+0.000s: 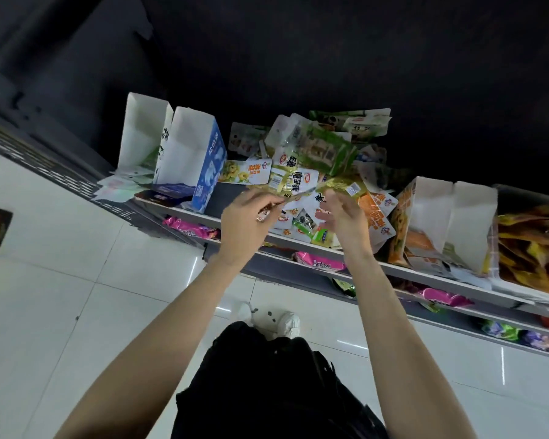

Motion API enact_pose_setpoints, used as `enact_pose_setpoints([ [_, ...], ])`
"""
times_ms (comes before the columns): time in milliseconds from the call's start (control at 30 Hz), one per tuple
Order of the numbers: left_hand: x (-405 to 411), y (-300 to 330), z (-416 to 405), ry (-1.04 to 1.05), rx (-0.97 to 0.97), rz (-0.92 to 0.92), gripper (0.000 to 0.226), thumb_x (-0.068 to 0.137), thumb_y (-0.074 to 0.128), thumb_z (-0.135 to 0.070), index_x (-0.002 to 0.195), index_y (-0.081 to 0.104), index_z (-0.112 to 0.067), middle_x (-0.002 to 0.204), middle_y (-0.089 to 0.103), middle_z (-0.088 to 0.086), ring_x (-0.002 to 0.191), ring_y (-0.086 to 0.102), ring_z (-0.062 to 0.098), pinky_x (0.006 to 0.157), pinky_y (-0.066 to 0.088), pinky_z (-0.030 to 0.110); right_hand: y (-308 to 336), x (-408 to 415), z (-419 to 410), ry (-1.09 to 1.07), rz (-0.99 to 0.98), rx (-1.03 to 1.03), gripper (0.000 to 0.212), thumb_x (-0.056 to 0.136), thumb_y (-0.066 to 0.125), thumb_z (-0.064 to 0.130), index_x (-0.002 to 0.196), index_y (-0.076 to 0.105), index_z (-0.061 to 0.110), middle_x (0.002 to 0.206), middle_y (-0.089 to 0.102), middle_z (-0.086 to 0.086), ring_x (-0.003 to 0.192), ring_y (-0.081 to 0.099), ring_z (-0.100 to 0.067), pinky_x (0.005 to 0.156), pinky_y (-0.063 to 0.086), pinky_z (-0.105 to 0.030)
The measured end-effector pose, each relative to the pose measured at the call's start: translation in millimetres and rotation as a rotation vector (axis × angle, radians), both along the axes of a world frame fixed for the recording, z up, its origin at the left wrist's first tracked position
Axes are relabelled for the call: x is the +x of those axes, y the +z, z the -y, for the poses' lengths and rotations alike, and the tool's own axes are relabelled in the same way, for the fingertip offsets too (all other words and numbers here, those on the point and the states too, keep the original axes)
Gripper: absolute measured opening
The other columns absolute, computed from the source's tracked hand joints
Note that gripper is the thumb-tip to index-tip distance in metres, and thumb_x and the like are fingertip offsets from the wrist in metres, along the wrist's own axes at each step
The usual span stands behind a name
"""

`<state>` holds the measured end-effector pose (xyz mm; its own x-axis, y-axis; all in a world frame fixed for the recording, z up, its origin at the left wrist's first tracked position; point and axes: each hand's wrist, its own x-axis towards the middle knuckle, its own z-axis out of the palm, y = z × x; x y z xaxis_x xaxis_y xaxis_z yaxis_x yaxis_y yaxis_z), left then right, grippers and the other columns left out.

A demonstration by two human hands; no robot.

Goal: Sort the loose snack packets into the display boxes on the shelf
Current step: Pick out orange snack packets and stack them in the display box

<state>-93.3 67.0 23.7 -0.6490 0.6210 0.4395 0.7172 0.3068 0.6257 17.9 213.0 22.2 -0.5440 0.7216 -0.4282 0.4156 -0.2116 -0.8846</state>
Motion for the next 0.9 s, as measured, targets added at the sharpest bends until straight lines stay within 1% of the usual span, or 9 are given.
enact_pose_setpoints([
  [67, 10.8, 5.1, 9.1, -0.186, 0.019, -0.216, 0.015, 0.08, 0.069, -0.019, 0.093, 0.074, -0.015, 0.089, 0.069, 0.0, 0.082, 0.061, 0.013, 0.067, 0.055, 0.03, 7.3, 5.2, 5.6, -0.114, -0.071, -0.158, 0.054, 0.087, 0.062, 0.042, 0.129, 0.05, 0.01, 0.102, 0.067, -0.004, 0.079, 0.07, -0.018, 0.065, 0.058, -0.027],
  [167, 13.2, 3.2, 13.6, -0.477, -0.123, -0.36, 0.031, 0.071, 0.077, -0.01, 0.1, 0.072, -0.018, 0.1, 0.067, -0.001, 0.096, 0.052, 0.014, 0.083, 0.049, 0.029, 9.7, 23.1, 6.3, -0.153, 0.012, -0.015, 0.048, 0.085, 0.069, 0.022, 0.128, 0.052, 0.009, 0.095, 0.065, -0.001, 0.068, 0.063, -0.009, 0.066, 0.057, -0.03],
  [233, 10.4, 2.5, 10.8, -0.631, -0.402, -0.325, 0.055, 0.067, 0.08, -0.01, 0.117, 0.064, -0.023, 0.126, 0.057, 0.001, 0.119, 0.04, 0.017, 0.102, 0.039, 0.039, 10.7, 42.6, 2.1, -0.137, 0.052, 0.075, 0.051, 0.083, 0.071, 0.018, 0.13, 0.053, 0.01, 0.108, 0.064, -0.001, 0.078, 0.062, -0.005, 0.07, 0.054, -0.023],
  [333, 11.8, 9.7, -0.4, -0.713, -0.693, -0.066, 0.075, 0.077, 0.07, -0.014, 0.142, 0.035, -0.033, 0.154, 0.018, -0.002, 0.141, 0.01, 0.017, 0.116, 0.015, 0.046, 20.3, 80.3, -0.2, -0.149, 0.024, 0.117, 0.044, 0.08, 0.073, 0.017, 0.122, 0.059, 0.014, 0.109, 0.068, 0.001, 0.097, 0.065, -0.018, 0.084, 0.055, -0.042],
  [500, 55.2, 32.7, -50.6, -0.688, -0.471, 0.456, 0.06, 0.083, 0.068, -0.035, 0.136, 0.041, -0.03, 0.135, 0.047, -0.008, 0.122, 0.046, 0.009, 0.1, 0.039, 0.031, 49.5, 146.3, 14.3, -0.176, -0.11, 0.078, 0.028, 0.085, 0.066, 0.007, 0.109, 0.057, 0.019, 0.102, 0.067, -0.007, 0.096, 0.065, -0.028, 0.08, 0.054, -0.046],
  [667, 113.5, 40.1, -106.0, -0.812, -0.51, 0.588, 0.02, 0.082, 0.071, -0.03, 0.101, 0.067, -0.033, 0.087, 0.063, -0.019, 0.086, 0.06, 0.006, 0.076, 0.047, 0.019, 62.3, 222.0, -3.6, -0.117, 0.36, 0.606, 0.02, 0.081, 0.071, 0.022, 0.084, 0.057, 0.008, 0.072, 0.067, -0.006, 0.065, 0.061, -0.023, 0.06, 0.05, -0.034],
  [733, 136.4, 33.0, -129.4, -0.774, -0.341, 0.51, 0.022, 0.085, 0.067, -0.027, 0.106, 0.065, -0.032, 0.094, 0.066, -0.016, 0.091, 0.059, 0.004, 0.08, 0.048, 0.021, 73.0, 247.5, -19.8, -0.186, 0.366, 0.767, 0.018, 0.081, 0.072, 0.02, 0.081, 0.057, 0.009, 0.067, 0.064, -0.001, 0.057, 0.058, -0.019, 0.052, 0.043, -0.025],
  [800, 155.7, 22.7, -151.5, -0.625, -0.195, 0.362, 0.03, 0.087, 0.065, -0.023, 0.117, 0.061, -0.025, 0.112, 0.063, -0.009, 0.102, 0.055, 0.005, 0.089, 0.046, 0.025, 78.0, 266.5, -41.7, -0.296, 0.3, 0.851, 0.016, 0.083, 0.071, 0.021, 0.082, 0.059, 0.011, 0.066, 0.064, 0.0, 0.056, 0.058, -0.019, 0.05, 0.046, -0.03],
  [900, 168.0, -3.1, -175.1, -0.264, -0.162, 0.46, 0.04, 0.09, 0.061, -0.022, 0.128, 0.052, -0.015, 0.124, 0.056, 0.0, 0.11, 0.051, 0.012, 0.092, 0.042, 0.025, 69.8, 274.0, -86.5, -0.361, 0.255, 0.913, 0.019, 0.086, 0.068, 0.024, 0.084, 0.06, 0.007, 0.064, 0.061, -0.004, 0.053, 0.053, -0.022, 0.047, 0.044, -0.033],
])
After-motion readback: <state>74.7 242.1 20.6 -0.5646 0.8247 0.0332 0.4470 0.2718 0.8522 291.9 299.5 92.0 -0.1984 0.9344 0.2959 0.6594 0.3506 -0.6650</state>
